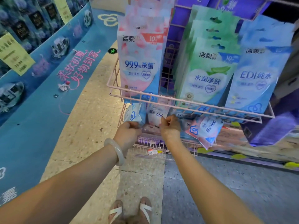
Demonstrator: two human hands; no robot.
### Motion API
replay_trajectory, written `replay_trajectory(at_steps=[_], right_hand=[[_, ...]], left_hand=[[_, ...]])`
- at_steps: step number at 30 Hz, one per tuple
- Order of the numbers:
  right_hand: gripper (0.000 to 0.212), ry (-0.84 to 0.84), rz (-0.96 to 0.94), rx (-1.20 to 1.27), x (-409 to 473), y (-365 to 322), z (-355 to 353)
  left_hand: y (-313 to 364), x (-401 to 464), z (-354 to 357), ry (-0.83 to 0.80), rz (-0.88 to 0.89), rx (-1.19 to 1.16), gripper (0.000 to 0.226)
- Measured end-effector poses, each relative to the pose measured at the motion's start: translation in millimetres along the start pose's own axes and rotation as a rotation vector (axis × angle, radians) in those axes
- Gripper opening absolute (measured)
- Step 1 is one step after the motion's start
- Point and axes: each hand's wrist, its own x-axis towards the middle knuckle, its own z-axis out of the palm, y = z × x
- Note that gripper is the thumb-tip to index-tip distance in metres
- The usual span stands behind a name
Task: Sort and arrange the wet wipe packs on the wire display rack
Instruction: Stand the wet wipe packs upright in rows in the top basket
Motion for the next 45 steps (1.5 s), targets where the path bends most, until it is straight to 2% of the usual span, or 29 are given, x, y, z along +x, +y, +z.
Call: replay_trajectory(at_steps=[3, 6, 8, 10, 11, 13, 16, 18, 21, 23, 29, 31, 32, 35, 36, 37, 39, 42, 43, 45], right_hand=[[0.033, 0.091, -0.095, 0.183, -12, -1, -15], [0.029, -0.022, -0.091, 0.169, -20, -5, -31], [0.029, -0.100, -0.085, 0.090, -23, -6, -41], [0.031, -0.126, -0.083, 0.071, -25, -7, -49], [0.030, -0.126, -0.064, 0.089, -26, -8, -52], [0.027, -0.129, -0.012, 0.140, -29, -8, -57], [0.025, -0.120, 0.025, 0.117, -36, -4, -65], [0.026, -0.082, 0.018, 0.068, -45, -1, -73], [0.027, -0.020, -0.002, 0.121, -63, 9, -91], [0.028, -0.002, 0.018, 0.176, -74, 16, -104], [0.025, 0.044, 0.089, 0.199, -93, 36, -125], [0.022, 0.046, 0.099, 0.207, -96, 41, -129], [0.022, 0.047, 0.093, 0.209, -97, 42, -129], [0.024, 0.072, 0.072, 0.198, -101, 43, -128], [0.024, 0.071, 0.070, 0.199, -101, 43, -128], [0.024, 0.062, 0.072, 0.201, -102, 42, -128], [0.024, 0.040, 0.073, 0.187, -102, 40, -129], [0.024, -0.038, 0.031, 0.142, -101, 32, -137], [0.024, -0.095, -0.007, 0.103, -100, 27, -141], [0.025, -0.250, -0.089, 0.014, -98, 13, -147]], left_hand=[[0, 4, -1, -0.001, 0.033, -0.011, 0.028], [6, 7, 0, 0.013, 0.112, -0.069, 0.038], [15, 12, -3, 0.209, 0.248, 0.124, 0.039], [23, 22, -7, 0.422, 0.349, 0.426, 0.061], [27, 28, -8, 0.464, 0.355, 0.543, 0.073], [29, 38, -4, 0.354, 0.295, 0.675, 0.075], [25, 44, 11, 0.136, 0.258, 0.657, 0.055], [18, 46, 19, 0.095, 0.332, 0.741, 0.062], [2, 42, 28, -0.127, 0.571, 1.119, 0.077], [-9, 42, 34, -0.277, 0.703, 1.375, 0.076], [-3, 57, 62, -0.363, 0.792, 1.742, 0.060], [0, 59, 70, -0.317, 0.776, 1.641, 0.052], [-1, 59, 72, -0.250, 0.753, 1.476, 0.050], [-7, 47, 84, 0.043, 0.512, 0.709, 0.052], [-6, 39, 89, 0.025, 0.385, 0.468, 0.048], [-6, 31, 95, -0.061, 0.279, 0.294, 0.044], [-5, 17, 97, -0.207, 0.175, 0.182, 0.042], [-3, -2, 66, -0.306, 0.270, 0.333, 0.049], [-1, -7, 53, -0.321, 0.273, 0.296, 0.043], [10, -24, 27, -0.374, 0.162, 0.078, 0.031]])
